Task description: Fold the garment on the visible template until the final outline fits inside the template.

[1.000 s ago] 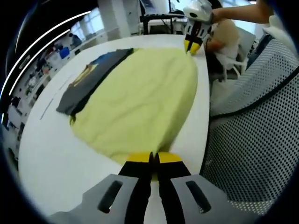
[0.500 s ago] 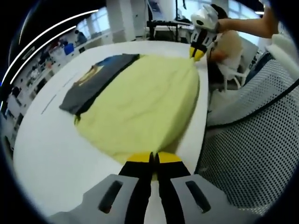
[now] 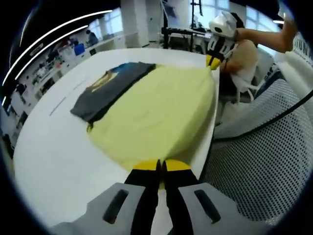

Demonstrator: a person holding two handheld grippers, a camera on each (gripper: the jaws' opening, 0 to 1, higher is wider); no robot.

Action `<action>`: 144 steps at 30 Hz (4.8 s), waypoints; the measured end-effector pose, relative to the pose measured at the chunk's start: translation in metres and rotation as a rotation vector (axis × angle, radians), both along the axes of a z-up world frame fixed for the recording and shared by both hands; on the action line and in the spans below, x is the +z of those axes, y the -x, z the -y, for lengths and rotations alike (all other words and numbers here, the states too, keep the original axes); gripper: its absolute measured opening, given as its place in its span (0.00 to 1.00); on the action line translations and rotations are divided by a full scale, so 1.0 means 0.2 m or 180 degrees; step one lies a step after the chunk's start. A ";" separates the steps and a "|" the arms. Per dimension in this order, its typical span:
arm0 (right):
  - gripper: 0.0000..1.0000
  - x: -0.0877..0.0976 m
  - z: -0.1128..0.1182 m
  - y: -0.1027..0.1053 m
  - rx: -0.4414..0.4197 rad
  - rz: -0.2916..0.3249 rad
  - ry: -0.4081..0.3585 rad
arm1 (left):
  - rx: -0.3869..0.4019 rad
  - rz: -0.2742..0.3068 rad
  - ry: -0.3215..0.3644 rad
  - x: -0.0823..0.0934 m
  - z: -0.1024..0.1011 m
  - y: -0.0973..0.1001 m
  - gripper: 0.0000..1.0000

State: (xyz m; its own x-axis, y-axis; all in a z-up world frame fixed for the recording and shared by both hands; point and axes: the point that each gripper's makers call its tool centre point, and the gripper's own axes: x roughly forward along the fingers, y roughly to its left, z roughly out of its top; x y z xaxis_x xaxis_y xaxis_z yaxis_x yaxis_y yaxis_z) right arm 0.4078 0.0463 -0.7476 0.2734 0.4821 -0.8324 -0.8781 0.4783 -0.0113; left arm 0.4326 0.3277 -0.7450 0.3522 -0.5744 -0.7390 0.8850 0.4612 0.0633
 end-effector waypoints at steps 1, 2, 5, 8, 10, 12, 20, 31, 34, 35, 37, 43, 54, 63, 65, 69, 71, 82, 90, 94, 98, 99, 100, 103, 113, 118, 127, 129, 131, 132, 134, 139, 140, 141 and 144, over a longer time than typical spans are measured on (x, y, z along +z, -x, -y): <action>0.00 0.01 0.00 0.00 -0.0009 0.0000 -0.0005 | 0.0006 0.0010 0.0000 0.01 0.00 0.00 0.00; 0.00 0.02 -0.01 0.00 -0.0013 0.0003 -0.0013 | 0.0026 0.0022 0.0009 0.02 0.00 -0.01 0.00; 0.00 0.06 -0.02 0.00 -0.0026 0.0023 -0.0052 | 0.0080 0.0022 0.0039 0.05 -0.01 -0.01 0.00; 0.00 0.09 -0.02 0.00 -0.0028 0.0087 -0.0086 | 0.0144 0.0012 0.0090 0.09 -0.02 -0.02 0.00; 0.00 0.12 -0.02 0.00 -0.0029 0.0128 -0.0088 | 0.0186 -0.0005 0.0127 0.11 -0.03 -0.02 0.00; 0.00 0.14 -0.02 0.00 -0.0032 0.0146 -0.0102 | 0.0192 -0.0013 0.0133 0.13 -0.03 -0.02 0.00; 0.00 0.21 -0.02 0.00 -0.0008 0.0224 -0.0103 | 0.0134 -0.0054 0.0129 0.17 -0.04 0.01 0.00; 0.00 0.29 -0.02 0.00 0.0036 0.0325 -0.0102 | 0.0143 -0.0197 0.0201 0.23 -0.04 0.05 0.00; 0.00 0.31 -0.03 0.01 0.0063 0.0317 -0.0098 | 0.0148 -0.0234 0.0213 0.24 -0.05 0.06 0.00; 0.00 0.31 -0.03 0.01 0.0071 0.0316 -0.0094 | 0.0154 -0.0255 0.0219 0.25 -0.05 0.06 0.00; 0.00 0.32 -0.03 0.01 0.0096 0.0319 -0.0079 | 0.0145 -0.0272 0.0223 0.25 -0.06 0.07 0.00; 0.00 0.35 -0.03 0.02 0.0141 0.0313 -0.0049 | 0.0082 -0.0380 0.0247 0.29 -0.06 0.11 0.00; 0.00 0.40 -0.06 -0.03 0.0173 0.0411 -0.0049 | 0.0205 -0.0465 0.0344 0.33 -0.06 0.07 0.00; 0.00 0.43 -0.07 -0.14 0.0130 0.0577 0.0006 | 0.0266 -0.0345 0.0337 0.36 -0.06 -0.02 0.00; 0.00 0.43 -0.07 -0.17 0.0095 0.0607 0.0018 | 0.0297 -0.0327 0.0355 0.37 -0.06 -0.04 0.00; 0.00 0.44 -0.07 -0.21 0.0083 0.0666 0.0013 | 0.0352 -0.0316 0.0385 0.37 -0.07 -0.06 0.00; 0.00 0.44 -0.07 -0.23 0.0087 0.0688 0.0020 | 0.0380 -0.0317 0.0391 0.37 -0.07 -0.08 0.00; 0.00 0.44 -0.07 -0.32 0.0022 0.0796 0.0045 | 0.0502 -0.0210 0.0444 0.42 -0.07 -0.20 0.00; 0.00 0.46 -0.05 -0.42 -0.0004 0.0941 0.0076 | 0.0576 -0.0137 0.0509 0.45 -0.06 -0.27 0.00; 0.00 0.47 -0.05 -0.47 -0.0039 0.1015 0.0059 | 0.0622 -0.0093 0.0538 0.46 -0.06 -0.31 0.00; 0.00 0.49 -0.05 -0.52 -0.0057 0.1098 0.0070 | 0.0667 -0.0036 0.0575 0.49 -0.06 -0.37 0.00; 0.00 0.50 -0.04 -0.54 -0.0063 0.1125 0.0071 | 0.0675 -0.0020 0.0580 0.49 -0.06 -0.38 0.00; 0.00 0.50 -0.04 -0.55 -0.0067 0.1140 0.0073 | 0.0676 -0.0003 0.0593 0.50 -0.05 -0.39 0.00; 0.00 0.51 -0.04 -0.59 -0.0085 0.1204 0.0080 | 0.0703 0.0041 0.0611 0.51 -0.05 -0.43 0.00; 0.00 0.51 -0.01 -0.72 -0.0117 0.1456 0.0277 | 0.0784 0.0317 0.0605 0.56 -0.02 -0.56 0.00; 0.00 0.52 -0.02 -0.79 -0.0157 0.1587 0.0281 | 0.0827 0.0438 0.0454 0.55 -0.04 -0.62 0.00; 0.00 0.51 -0.01 -0.91 -0.0195 0.1707 0.0376 | 0.0996 0.0609 0.0448 0.57 -0.04 -0.75 0.00; 0.00 0.51 0.00 -0.93 -0.0210 0.1731 0.0401 | 0.1011 0.0628 0.0467 0.58 -0.04 -0.77 0.00; 0.00 0.51 0.00 -0.97 -0.0236 0.1759 0.0423 | 0.1061 0.0624 0.0493 0.58 -0.04 -0.81 0.00; 0.00 0.51 0.01 -0.98 -0.0255 0.1766 0.0418 | 0.1082 0.0618 0.0490 0.58 -0.04 -0.83 0.00; 0.00 0.52 0.01 -1.02 -0.0298 0.1800 0.0418 | 0.1076 0.0631 0.0462 0.58 -0.03 -0.85 0.00; 0.00 0.53 0.01 -1.09 -0.0445 0.1867 0.0364 | 0.1102 0.0670 0.0414 0.57 -0.03 -0.91 0.00; 0.00 0.53 0.01 -1.11 -0.0486 0.1883 0.0343 | 0.1131 0.0667 0.0422 0.57 -0.03 -0.92 0.00; 0.00 0.54 0.00 -1.12 -0.0513 0.1900 0.0333 | 0.1146 0.0670 0.0428 0.57 -0.04 -0.93 0.00; 0.00 0.55 0.00 -1.18 -0.0618 0.1959 0.0280 | 0.1180 0.0684 0.0437 0.57 -0.03 -0.96 0.00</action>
State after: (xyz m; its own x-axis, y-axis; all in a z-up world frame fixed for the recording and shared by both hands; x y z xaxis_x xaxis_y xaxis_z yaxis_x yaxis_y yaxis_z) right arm 0.6431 0.0459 -0.6380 0.7880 0.3131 -0.5301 -0.5964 0.6020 -0.5310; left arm 0.6242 0.3343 -0.6315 0.6899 -0.4681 -0.5522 0.6319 0.7616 0.1438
